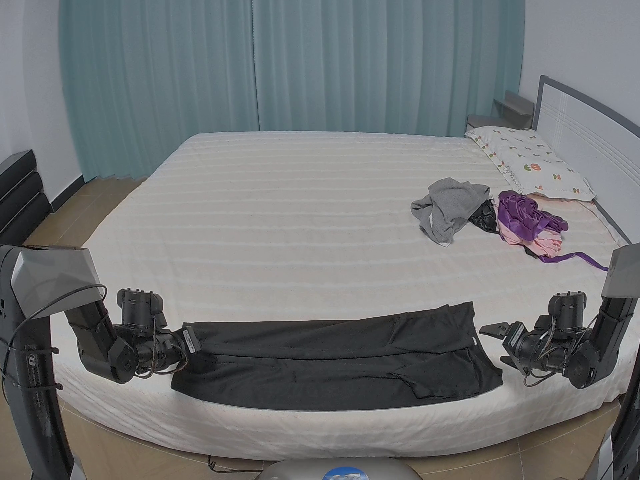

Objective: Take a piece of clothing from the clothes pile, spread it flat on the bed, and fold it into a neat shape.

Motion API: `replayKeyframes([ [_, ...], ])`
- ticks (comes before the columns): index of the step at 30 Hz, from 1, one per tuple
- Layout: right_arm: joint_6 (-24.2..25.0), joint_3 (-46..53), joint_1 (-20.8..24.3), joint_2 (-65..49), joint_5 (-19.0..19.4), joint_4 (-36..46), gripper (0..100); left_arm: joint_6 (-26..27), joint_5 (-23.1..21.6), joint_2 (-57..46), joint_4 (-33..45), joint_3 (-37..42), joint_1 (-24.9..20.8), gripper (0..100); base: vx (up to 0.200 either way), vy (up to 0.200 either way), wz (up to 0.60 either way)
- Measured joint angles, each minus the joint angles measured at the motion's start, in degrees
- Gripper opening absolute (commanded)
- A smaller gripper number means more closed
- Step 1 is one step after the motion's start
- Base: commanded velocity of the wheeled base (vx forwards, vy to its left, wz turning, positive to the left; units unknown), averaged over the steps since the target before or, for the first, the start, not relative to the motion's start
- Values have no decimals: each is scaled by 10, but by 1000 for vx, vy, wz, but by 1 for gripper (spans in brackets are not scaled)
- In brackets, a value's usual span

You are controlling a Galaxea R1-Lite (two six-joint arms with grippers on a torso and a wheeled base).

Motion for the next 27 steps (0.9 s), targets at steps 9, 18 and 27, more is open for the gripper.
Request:
replayKeyframes([
  [9,0,2,-2,0,0,-6,100,-25,0,-1,-10,-7,-3,0,0,-44,0],
  [18,0,3,-1,0,0,-6,100,-48,0,-16,-11,-1,-16,0,0,-200,0],
  [27,1,3,-2,1,0,-6,100,-54,6,-40,-9,1,-28,0,0,-200,0],
])
